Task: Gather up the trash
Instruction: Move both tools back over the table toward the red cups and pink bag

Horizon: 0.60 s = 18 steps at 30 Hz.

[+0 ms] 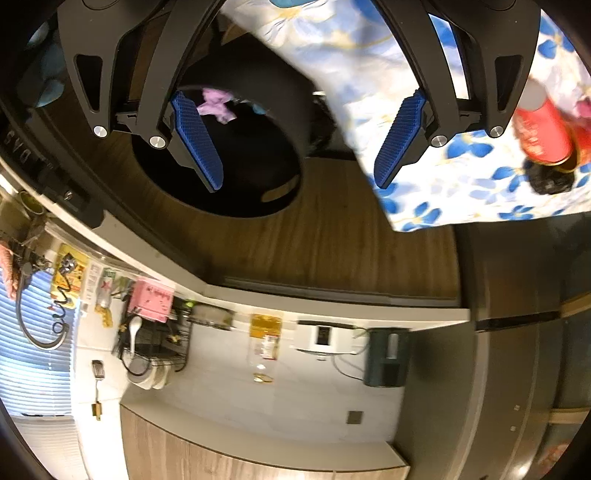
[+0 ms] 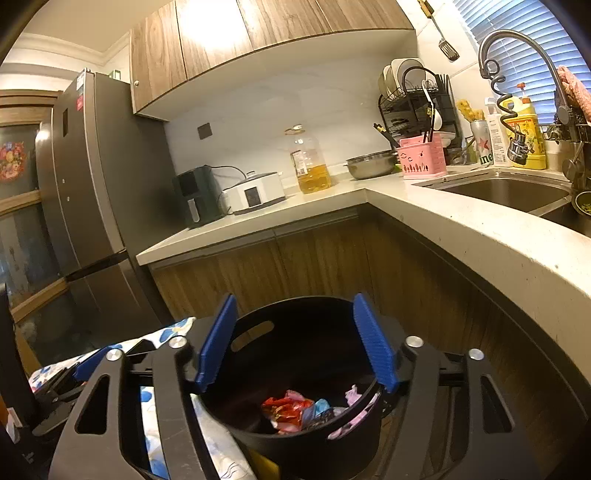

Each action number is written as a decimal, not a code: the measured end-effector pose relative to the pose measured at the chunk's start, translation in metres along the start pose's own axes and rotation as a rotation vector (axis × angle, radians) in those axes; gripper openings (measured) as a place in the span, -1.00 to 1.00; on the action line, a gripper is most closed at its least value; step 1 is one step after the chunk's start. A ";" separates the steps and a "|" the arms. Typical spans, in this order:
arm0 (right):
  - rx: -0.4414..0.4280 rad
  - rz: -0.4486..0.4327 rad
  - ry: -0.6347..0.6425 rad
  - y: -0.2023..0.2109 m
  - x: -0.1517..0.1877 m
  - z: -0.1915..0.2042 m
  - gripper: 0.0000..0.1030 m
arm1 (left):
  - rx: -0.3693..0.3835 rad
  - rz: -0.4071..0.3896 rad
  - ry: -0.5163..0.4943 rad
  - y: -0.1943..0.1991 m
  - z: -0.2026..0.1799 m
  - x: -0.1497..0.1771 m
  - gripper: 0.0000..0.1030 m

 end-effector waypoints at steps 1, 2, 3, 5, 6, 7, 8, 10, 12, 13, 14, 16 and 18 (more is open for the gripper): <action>-0.005 0.000 -0.002 0.003 0.000 0.001 0.34 | -0.014 0.000 -0.001 0.004 0.003 0.001 0.63; -0.008 0.000 -0.004 0.006 0.001 0.003 0.37 | -0.027 -0.004 0.003 0.011 0.009 0.003 0.63; -0.011 -0.002 -0.007 0.009 0.001 0.005 0.38 | -0.042 -0.007 0.008 0.016 0.014 0.004 0.64; -0.016 -0.003 -0.014 0.013 0.001 0.008 0.39 | -0.065 -0.012 0.015 0.025 0.023 0.006 0.64; -0.021 -0.004 -0.018 0.016 0.002 0.010 0.39 | -0.079 -0.015 0.020 0.031 0.027 0.007 0.64; -0.024 -0.005 -0.019 0.018 0.002 0.011 0.40 | -0.088 -0.015 0.023 0.034 0.029 0.007 0.64; -0.025 -0.006 -0.018 0.020 0.002 0.013 0.41 | -0.099 -0.019 0.029 0.041 0.035 0.009 0.64; -0.039 -0.010 -0.019 0.026 0.004 0.019 0.43 | -0.122 -0.025 0.038 0.051 0.044 0.011 0.64; -0.054 -0.007 -0.020 0.031 0.007 0.027 0.43 | -0.149 -0.029 0.040 0.062 0.053 0.014 0.64; -0.065 -0.005 -0.019 0.033 0.008 0.032 0.44 | -0.168 -0.031 0.042 0.069 0.060 0.017 0.64; -0.073 -0.003 -0.016 0.035 0.010 0.035 0.44 | -0.179 -0.034 0.046 0.074 0.065 0.018 0.64; -0.094 0.003 -0.006 0.039 0.014 0.046 0.44 | -0.203 -0.039 0.055 0.083 0.075 0.021 0.64; -0.115 0.011 0.001 0.041 0.019 0.056 0.44 | -0.237 -0.044 0.062 0.096 0.089 0.026 0.64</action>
Point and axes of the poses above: each gripper's, at about its wrist camera, not at the fingertips, and y roughly against the way its jaws point, z to its left, x to its underside, the point moved 1 cm from there along -y, roughly the way its jaws point, and after that the axes turned 8 degrees about -z, right-handed, at the moved point
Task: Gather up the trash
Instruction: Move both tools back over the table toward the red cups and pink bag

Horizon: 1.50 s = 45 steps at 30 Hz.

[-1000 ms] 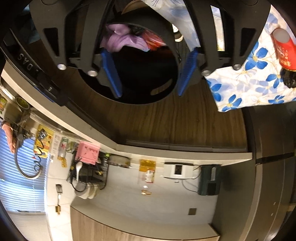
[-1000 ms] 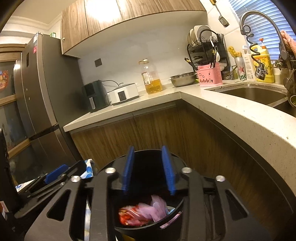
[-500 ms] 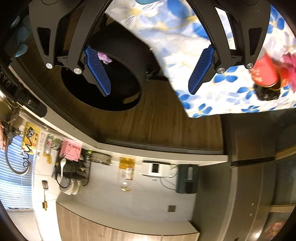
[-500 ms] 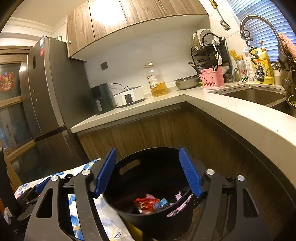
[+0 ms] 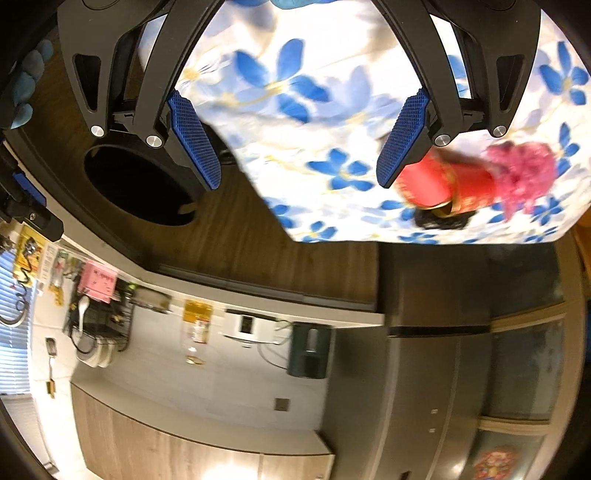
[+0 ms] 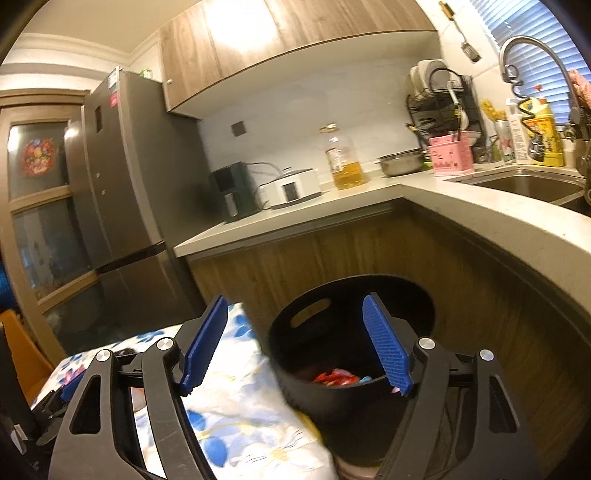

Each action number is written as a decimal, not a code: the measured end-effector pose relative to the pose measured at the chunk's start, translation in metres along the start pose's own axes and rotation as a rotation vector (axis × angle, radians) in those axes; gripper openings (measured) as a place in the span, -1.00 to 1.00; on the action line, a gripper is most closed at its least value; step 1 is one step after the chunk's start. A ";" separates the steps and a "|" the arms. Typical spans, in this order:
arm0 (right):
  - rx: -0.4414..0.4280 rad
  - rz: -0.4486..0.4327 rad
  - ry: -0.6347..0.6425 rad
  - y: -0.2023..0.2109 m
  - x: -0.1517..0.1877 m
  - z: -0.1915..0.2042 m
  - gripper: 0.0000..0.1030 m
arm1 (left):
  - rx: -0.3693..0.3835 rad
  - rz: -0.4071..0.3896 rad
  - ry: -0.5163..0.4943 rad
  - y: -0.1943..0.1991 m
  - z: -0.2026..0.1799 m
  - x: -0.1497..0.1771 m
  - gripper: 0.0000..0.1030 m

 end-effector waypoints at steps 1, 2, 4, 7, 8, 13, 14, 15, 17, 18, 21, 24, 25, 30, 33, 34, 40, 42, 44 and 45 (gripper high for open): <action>-0.016 0.007 0.005 0.000 0.003 0.007 0.45 | -0.013 -0.001 0.002 0.003 0.006 0.001 0.64; -0.031 0.016 0.011 -0.001 0.007 0.014 0.45 | -0.035 -0.003 0.004 0.007 0.016 0.003 0.64; -0.056 0.031 0.018 -0.003 0.013 0.026 0.47 | -0.066 -0.003 0.006 0.014 0.031 0.006 0.64; -0.104 0.062 0.025 -0.008 0.027 0.048 0.48 | -0.121 0.002 0.021 0.023 0.059 0.010 0.64; -0.118 0.070 0.028 -0.009 0.031 0.055 0.48 | -0.140 0.002 0.033 0.026 0.071 0.011 0.64; -0.220 0.133 0.056 -0.022 0.060 0.101 0.51 | -0.209 -0.007 0.064 0.043 0.113 0.011 0.64; -0.242 0.150 0.063 -0.025 0.067 0.111 0.52 | -0.226 -0.011 0.068 0.047 0.123 0.011 0.64; -0.266 0.167 0.075 -0.030 0.074 0.122 0.54 | -0.238 -0.015 0.073 0.051 0.132 0.012 0.64; -0.305 0.194 0.096 -0.037 0.086 0.139 0.56 | -0.263 -0.019 0.085 0.057 0.145 0.011 0.64; -0.320 0.210 0.109 -0.042 0.092 0.147 0.56 | -0.273 -0.020 0.092 0.060 0.152 0.011 0.64; -0.370 0.259 0.153 -0.058 0.111 0.172 0.58 | -0.309 -0.026 0.108 0.069 0.173 0.011 0.64; -0.395 0.297 0.182 -0.073 0.126 0.190 0.58 | -0.332 -0.031 0.121 0.073 0.187 0.010 0.64; -0.399 0.303 0.192 -0.079 0.131 0.196 0.58 | -0.337 -0.033 0.122 0.073 0.190 0.010 0.64; -0.428 0.344 0.205 -0.099 0.143 0.209 0.58 | -0.351 -0.030 0.126 0.071 0.203 0.010 0.64; -0.447 0.367 0.202 -0.110 0.148 0.215 0.58 | -0.352 -0.023 0.123 0.066 0.207 0.010 0.64; -0.449 0.381 0.203 -0.115 0.150 0.217 0.58 | -0.351 -0.022 0.122 0.065 0.208 0.010 0.64; -0.476 0.433 0.199 -0.128 0.160 0.223 0.58 | -0.357 -0.021 0.127 0.060 0.211 0.010 0.64; -0.484 0.447 0.200 -0.130 0.164 0.224 0.48 | -0.356 -0.015 0.127 0.058 0.212 0.011 0.64; -0.482 0.462 0.193 -0.133 0.166 0.223 0.28 | -0.358 -0.013 0.125 0.057 0.211 0.012 0.64; -0.484 0.467 0.186 -0.134 0.166 0.222 0.25 | -0.358 -0.012 0.124 0.057 0.211 0.013 0.64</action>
Point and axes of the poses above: each gripper's, at about its wrist camera, not at the fingertips, and y roughly against the way its jaws point, z to its left, x to its underside, the point moved 1 cm from there along -y, roughly the way its jaws point, and after that the axes turned 8 degrees about -z, right-handed, at the moved point
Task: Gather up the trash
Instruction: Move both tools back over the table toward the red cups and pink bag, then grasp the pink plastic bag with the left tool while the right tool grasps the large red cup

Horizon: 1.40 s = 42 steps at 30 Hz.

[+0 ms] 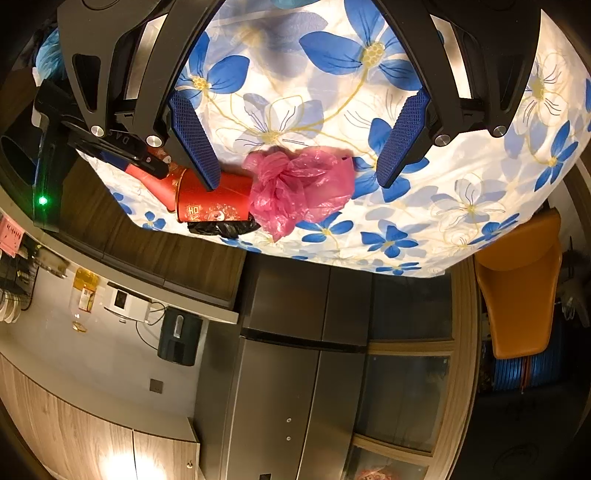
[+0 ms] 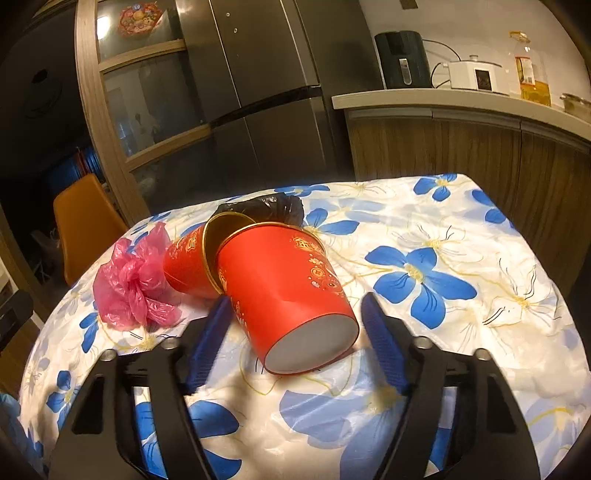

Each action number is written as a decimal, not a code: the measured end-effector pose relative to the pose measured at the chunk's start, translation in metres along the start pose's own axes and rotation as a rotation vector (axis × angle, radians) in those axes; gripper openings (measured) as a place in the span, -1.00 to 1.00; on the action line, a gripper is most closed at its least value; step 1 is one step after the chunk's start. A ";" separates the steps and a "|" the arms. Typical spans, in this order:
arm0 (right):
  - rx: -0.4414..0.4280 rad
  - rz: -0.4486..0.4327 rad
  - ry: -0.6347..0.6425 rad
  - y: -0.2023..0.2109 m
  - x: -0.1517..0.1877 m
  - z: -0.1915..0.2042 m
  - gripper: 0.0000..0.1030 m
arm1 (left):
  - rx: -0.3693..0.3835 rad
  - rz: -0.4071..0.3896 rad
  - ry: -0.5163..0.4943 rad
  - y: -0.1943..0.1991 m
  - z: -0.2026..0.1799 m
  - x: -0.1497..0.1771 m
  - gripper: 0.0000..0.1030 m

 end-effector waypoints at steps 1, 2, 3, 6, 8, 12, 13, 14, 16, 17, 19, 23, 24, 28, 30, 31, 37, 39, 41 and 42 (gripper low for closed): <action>-0.002 -0.001 -0.002 0.000 0.000 0.000 0.21 | 0.000 0.001 0.000 0.000 0.000 0.001 0.64; -0.006 -0.003 0.000 0.001 0.001 0.000 0.18 | -0.001 0.002 0.001 0.000 0.000 0.001 0.64; -0.011 -0.008 0.006 0.002 0.001 0.002 0.17 | -0.002 0.003 0.002 0.000 0.000 0.001 0.64; -0.023 -0.021 0.025 0.006 0.000 0.006 0.14 | -0.006 0.002 -0.002 0.001 -0.001 0.001 0.64; -0.025 -0.034 0.042 0.012 -0.001 0.009 0.13 | -0.010 0.003 -0.003 0.002 -0.001 0.001 0.64; -0.011 -0.051 0.046 0.025 -0.001 0.008 0.12 | -0.005 0.010 0.002 0.002 -0.001 0.002 0.64; -0.001 -0.057 0.045 0.029 -0.001 0.007 0.12 | 0.000 0.013 0.001 0.002 -0.001 0.003 0.64; 0.006 -0.061 0.041 0.034 0.000 0.005 0.12 | 0.001 0.014 -0.001 0.002 -0.002 0.004 0.64; 0.014 -0.068 0.024 0.043 0.002 0.000 0.12 | 0.004 0.018 -0.009 0.000 -0.003 0.004 0.64; 0.019 -0.071 0.020 0.048 0.003 -0.002 0.12 | 0.000 0.017 -0.010 -0.003 -0.002 0.003 0.64; 0.024 -0.076 0.014 0.056 0.005 -0.005 0.12 | -0.010 0.019 -0.008 -0.008 -0.001 0.002 0.64; 0.032 -0.089 -0.005 0.070 0.010 -0.010 0.12 | -0.040 0.033 0.001 -0.031 0.008 -0.006 0.64; 0.034 -0.092 -0.009 0.073 0.011 -0.010 0.12 | -0.040 0.035 0.007 -0.037 0.010 -0.009 0.64; 0.041 -0.104 -0.027 0.084 0.013 -0.013 0.12 | -0.034 0.079 -0.017 -0.063 0.009 -0.008 0.64; 0.042 -0.109 -0.033 0.088 0.014 -0.014 0.12 | -0.031 0.135 -0.023 -0.080 0.009 -0.003 0.63; 0.045 -0.111 -0.032 0.090 0.014 -0.014 0.12 | -0.020 0.159 -0.018 -0.085 0.009 -0.001 0.53; 0.051 -0.120 -0.028 0.098 0.016 -0.013 0.12 | 0.033 0.253 0.013 -0.102 0.015 0.012 -0.78; 0.054 -0.121 -0.030 0.099 0.016 -0.012 0.12 | 0.042 0.260 0.019 -0.101 0.016 0.014 -0.99; 0.053 -0.123 -0.033 0.100 0.017 -0.012 0.12 | 0.051 0.249 0.019 -0.096 0.016 0.014 -1.00; 0.052 -0.124 -0.034 0.101 0.017 -0.012 0.12 | 0.053 0.241 0.017 -0.093 0.016 0.014 -1.00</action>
Point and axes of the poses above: each gripper's, at about its wrist camera, not at the fingertips, and y roughly against the way its jaws point, z to its left, x to its underside, the point moved 1 cm from there along -y, roughly the way its jaws point, and after that the axes turned 8 degrees about -z, right-handed, at the moved point
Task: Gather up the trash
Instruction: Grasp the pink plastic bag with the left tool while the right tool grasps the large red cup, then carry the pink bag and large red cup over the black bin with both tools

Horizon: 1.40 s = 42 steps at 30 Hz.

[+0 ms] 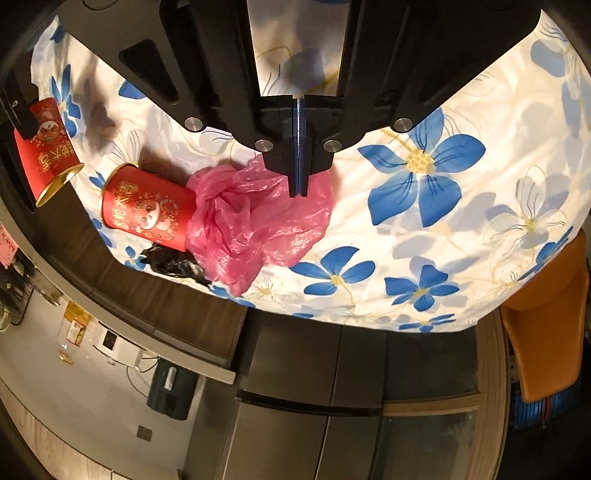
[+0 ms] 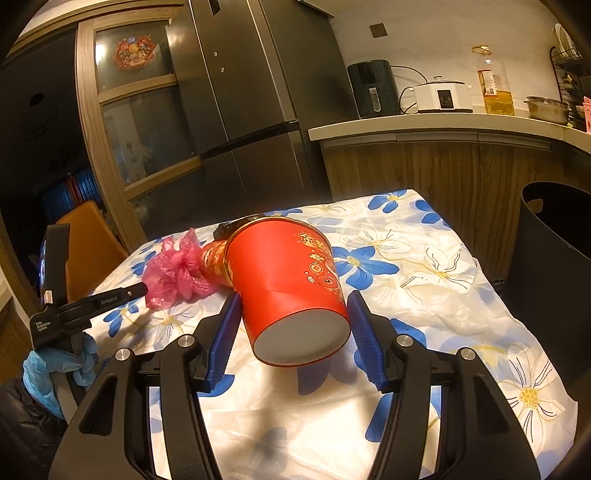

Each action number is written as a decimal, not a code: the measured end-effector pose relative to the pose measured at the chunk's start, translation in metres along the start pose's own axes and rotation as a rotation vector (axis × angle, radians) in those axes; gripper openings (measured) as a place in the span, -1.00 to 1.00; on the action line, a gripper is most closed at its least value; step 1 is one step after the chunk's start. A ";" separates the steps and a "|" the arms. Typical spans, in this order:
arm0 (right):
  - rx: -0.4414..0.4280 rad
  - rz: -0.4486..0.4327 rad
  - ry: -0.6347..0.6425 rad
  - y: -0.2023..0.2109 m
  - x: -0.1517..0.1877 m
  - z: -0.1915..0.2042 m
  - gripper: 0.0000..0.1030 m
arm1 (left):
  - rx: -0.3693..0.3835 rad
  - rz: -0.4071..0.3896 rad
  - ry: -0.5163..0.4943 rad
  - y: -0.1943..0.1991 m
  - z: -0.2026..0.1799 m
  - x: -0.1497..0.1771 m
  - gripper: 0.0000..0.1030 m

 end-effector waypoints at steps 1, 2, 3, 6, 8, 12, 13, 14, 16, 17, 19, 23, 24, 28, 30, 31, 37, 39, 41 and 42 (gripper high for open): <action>-0.001 -0.003 -0.001 0.001 0.000 0.000 0.12 | 0.001 -0.010 -0.003 0.004 -0.001 0.000 -1.00; -0.002 -0.005 -0.002 0.002 0.000 0.000 0.12 | 0.002 -0.026 -0.008 0.010 -0.001 0.001 -1.00; -0.002 -0.007 -0.004 0.003 -0.001 -0.001 0.12 | 0.003 -0.034 -0.013 0.014 -0.002 0.001 -1.00; -0.004 -0.014 -0.010 0.007 -0.001 -0.003 0.12 | 0.007 -0.069 -0.028 0.032 -0.003 0.001 -1.00; -0.003 -0.019 -0.017 0.010 -0.001 -0.004 0.12 | 0.008 -0.085 -0.016 0.043 -0.001 0.000 -1.00; -0.005 -0.029 -0.022 0.017 -0.002 -0.005 0.12 | 0.014 -0.143 0.001 0.076 0.000 -0.002 -1.00; -0.005 -0.034 -0.022 0.020 -0.003 -0.005 0.12 | 0.022 -0.161 0.009 0.085 -0.001 -0.004 -1.00; -0.004 -0.039 -0.022 0.022 -0.004 -0.006 0.12 | 0.025 -0.175 0.013 0.092 -0.002 -0.005 -1.00; -0.003 -0.051 -0.027 0.028 -0.006 -0.006 0.12 | 0.033 -0.209 0.010 0.107 -0.005 -0.009 -1.00; -0.002 -0.057 -0.028 0.030 -0.007 -0.006 0.12 | 0.039 -0.228 0.005 0.115 -0.008 -0.011 -1.00; 0.000 -0.069 -0.029 0.035 -0.009 -0.006 0.12 | 0.055 -0.248 -0.004 0.124 -0.014 -0.015 -1.00; 0.000 -0.088 -0.035 0.047 -0.013 -0.008 0.12 | 0.065 -0.257 -0.015 0.134 -0.017 -0.015 -1.00; 0.002 -0.091 -0.035 0.049 -0.013 -0.008 0.12 | 0.064 -0.251 -0.026 0.132 -0.017 -0.013 -1.00; 0.003 -0.100 -0.035 0.057 -0.013 -0.009 0.12 | 0.024 -0.259 -0.059 0.127 -0.013 -0.006 -0.29; 0.002 -0.100 -0.042 0.059 -0.013 -0.010 0.12 | 0.027 -0.260 -0.039 0.119 -0.006 -0.003 0.43; 0.001 -0.101 -0.046 0.060 -0.012 -0.010 0.12 | 0.035 -0.261 -0.031 0.117 -0.004 -0.002 0.44; 0.009 -0.112 -0.048 0.063 -0.015 -0.012 0.12 | -0.023 -0.155 -0.084 0.065 -0.002 0.004 0.44; 0.015 -0.111 -0.048 0.063 -0.015 -0.013 0.12 | -0.029 -0.094 -0.079 0.048 0.002 0.010 0.07; 0.021 -0.109 -0.048 0.063 -0.015 -0.015 0.12 | -0.027 -0.064 -0.068 0.043 0.004 0.014 -0.31; 0.024 -0.110 -0.048 0.062 -0.015 -0.015 0.12 | -0.019 -0.063 -0.065 0.043 0.005 0.015 -0.52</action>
Point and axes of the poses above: each gripper's, at about its wrist camera, not at the fingertips, and y roughly against the way its jaws point, z to its left, x to its underside, the point moved 1 cm from there along -y, roughly the way its jaws point, and after that the axes turned 8 degrees about -z, right-handed, at the moved point
